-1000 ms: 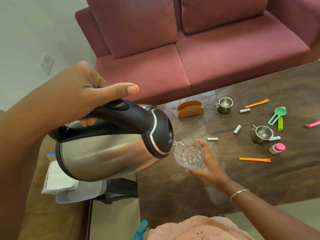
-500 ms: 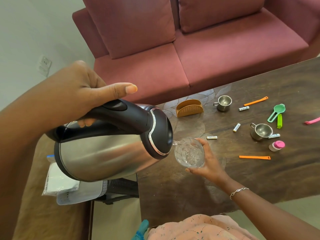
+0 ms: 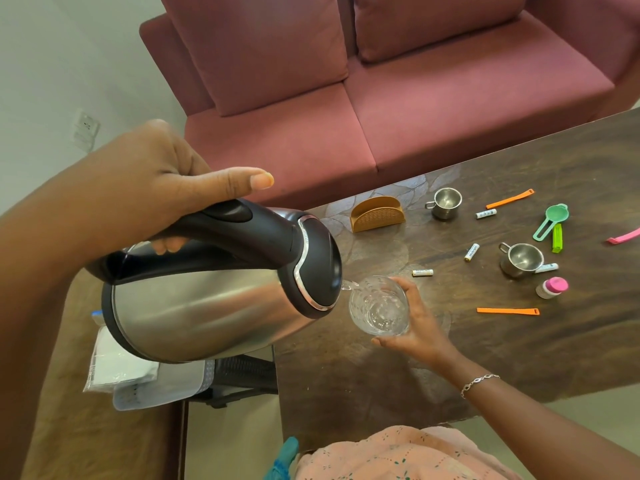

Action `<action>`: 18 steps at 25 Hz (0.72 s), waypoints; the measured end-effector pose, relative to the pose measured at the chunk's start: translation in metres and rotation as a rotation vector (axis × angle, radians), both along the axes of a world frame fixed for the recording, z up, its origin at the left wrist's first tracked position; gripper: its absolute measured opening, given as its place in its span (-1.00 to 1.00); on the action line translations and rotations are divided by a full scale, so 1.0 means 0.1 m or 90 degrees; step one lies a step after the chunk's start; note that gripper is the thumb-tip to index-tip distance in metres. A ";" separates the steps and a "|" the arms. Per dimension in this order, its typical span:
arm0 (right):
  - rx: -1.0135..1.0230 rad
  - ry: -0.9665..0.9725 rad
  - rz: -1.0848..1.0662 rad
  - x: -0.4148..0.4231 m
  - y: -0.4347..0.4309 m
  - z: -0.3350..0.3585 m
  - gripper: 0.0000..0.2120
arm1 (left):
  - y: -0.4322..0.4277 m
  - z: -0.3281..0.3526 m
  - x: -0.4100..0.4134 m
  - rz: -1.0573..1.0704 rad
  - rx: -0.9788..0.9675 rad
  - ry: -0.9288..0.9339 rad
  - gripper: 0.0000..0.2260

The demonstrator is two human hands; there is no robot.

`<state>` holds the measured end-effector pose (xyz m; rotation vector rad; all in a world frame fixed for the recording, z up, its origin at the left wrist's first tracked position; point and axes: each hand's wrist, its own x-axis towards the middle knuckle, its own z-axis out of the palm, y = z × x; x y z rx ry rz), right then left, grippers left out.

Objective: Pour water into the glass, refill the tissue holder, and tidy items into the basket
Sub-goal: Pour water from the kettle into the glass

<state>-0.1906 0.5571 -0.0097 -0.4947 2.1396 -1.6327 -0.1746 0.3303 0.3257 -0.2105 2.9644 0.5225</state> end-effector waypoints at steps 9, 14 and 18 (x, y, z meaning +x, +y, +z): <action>0.006 0.001 0.002 -0.02 -0.01 -0.01 -0.20 | 0.03 0.03 -0.03 0.062 -0.005 -0.005 -0.52; 0.006 0.011 0.004 -0.01 -0.02 0.00 -0.20 | 0.06 0.06 -0.02 0.075 -0.029 -0.021 -0.55; 0.010 0.013 0.008 0.00 -0.01 0.02 -0.21 | 0.07 0.08 0.00 0.083 -0.013 -0.025 -0.54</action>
